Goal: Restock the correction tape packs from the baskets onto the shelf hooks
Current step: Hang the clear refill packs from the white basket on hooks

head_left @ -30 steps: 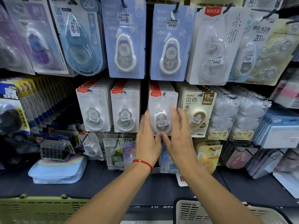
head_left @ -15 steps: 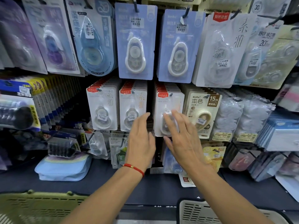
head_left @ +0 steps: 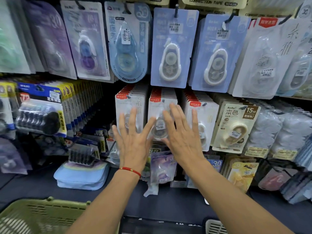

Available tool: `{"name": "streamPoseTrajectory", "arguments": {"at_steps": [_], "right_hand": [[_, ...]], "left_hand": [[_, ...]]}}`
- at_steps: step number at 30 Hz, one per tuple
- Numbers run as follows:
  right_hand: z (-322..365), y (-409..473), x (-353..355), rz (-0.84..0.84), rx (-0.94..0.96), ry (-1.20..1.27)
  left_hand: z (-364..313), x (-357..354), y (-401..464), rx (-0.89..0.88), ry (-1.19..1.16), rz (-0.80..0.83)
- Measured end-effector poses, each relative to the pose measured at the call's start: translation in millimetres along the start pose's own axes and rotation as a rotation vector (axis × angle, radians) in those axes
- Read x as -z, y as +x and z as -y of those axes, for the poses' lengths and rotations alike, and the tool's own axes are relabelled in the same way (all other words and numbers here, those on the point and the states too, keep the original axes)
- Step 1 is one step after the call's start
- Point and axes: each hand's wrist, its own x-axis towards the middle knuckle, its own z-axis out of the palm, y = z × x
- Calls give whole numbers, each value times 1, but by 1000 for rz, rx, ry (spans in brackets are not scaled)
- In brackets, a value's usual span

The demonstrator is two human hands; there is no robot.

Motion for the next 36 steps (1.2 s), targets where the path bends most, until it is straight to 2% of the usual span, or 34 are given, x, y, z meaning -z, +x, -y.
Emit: {"name": "streamPoseTrajectory", "arguments": {"at_steps": [7, 12, 18, 22, 27, 33, 36], "right_hand": [[0, -3, -7, -58, 12, -13], [0, -17, 5, -67, 6, 21], [-21, -41, 10, -14, -220, 68], [-37, -42, 6, 56, -184, 17], [-43, -46, 3, 38, -175, 12], [-41, -48, 17, 23, -179, 95], [-37, -53, 32, -28, -202, 274]], "left_hand": [[14, -6, -3, -98, -130, -65], [35, -1, -6, -22, -101, -41], [47, -6, -3, -27, -147, -19], [49, -8, -2, -45, -193, -47], [49, -8, -3, -54, -249, -40], [52, 8, -12, -102, -316, 3], [41, 31, -15, -58, -380, -24]]}}
